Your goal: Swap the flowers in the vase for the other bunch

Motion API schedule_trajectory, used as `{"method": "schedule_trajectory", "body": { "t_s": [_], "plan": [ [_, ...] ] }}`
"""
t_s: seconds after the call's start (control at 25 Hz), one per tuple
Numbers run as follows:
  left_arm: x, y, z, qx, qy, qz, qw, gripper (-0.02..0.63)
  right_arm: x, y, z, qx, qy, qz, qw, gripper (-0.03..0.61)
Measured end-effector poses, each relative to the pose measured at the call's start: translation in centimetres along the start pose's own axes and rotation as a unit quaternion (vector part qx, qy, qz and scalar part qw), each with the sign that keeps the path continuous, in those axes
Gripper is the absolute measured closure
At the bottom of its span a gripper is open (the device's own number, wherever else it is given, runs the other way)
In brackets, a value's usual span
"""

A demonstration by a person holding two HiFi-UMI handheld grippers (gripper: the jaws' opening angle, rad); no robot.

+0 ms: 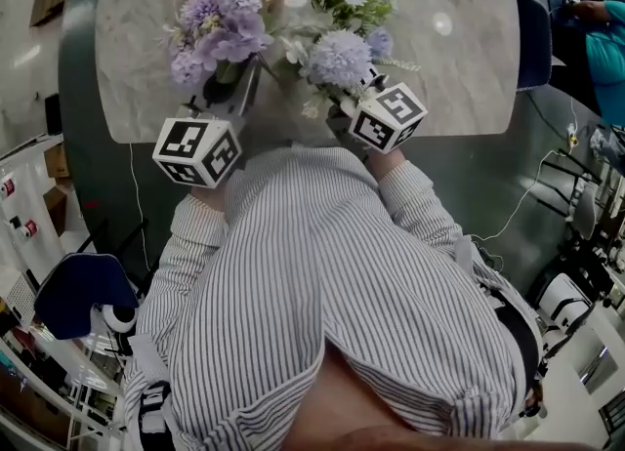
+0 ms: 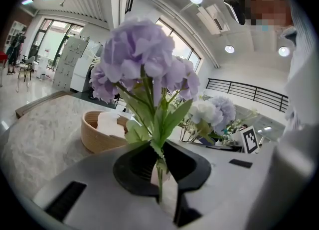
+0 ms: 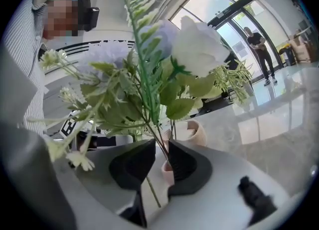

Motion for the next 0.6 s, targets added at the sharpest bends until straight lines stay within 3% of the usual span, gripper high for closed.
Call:
{"method": "schedule_trajectory", "body": {
  "t_s": [0.6],
  "plan": [
    [0.6,-0.1,0.4,-0.003,0.001,-0.003,1.0000,0.565,0.0,-0.5,1.2,0.014,0.018,0.016,1.000,0.464]
  ]
}}
Point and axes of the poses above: the fingertips, and each gripper's own axes: x backward along the fingers, z to its left, y out of its top, the point moved 3 cm from there along x, backward along the fingers, and after that the axes turned 11 degrees about -y, right-handed, at the moved point
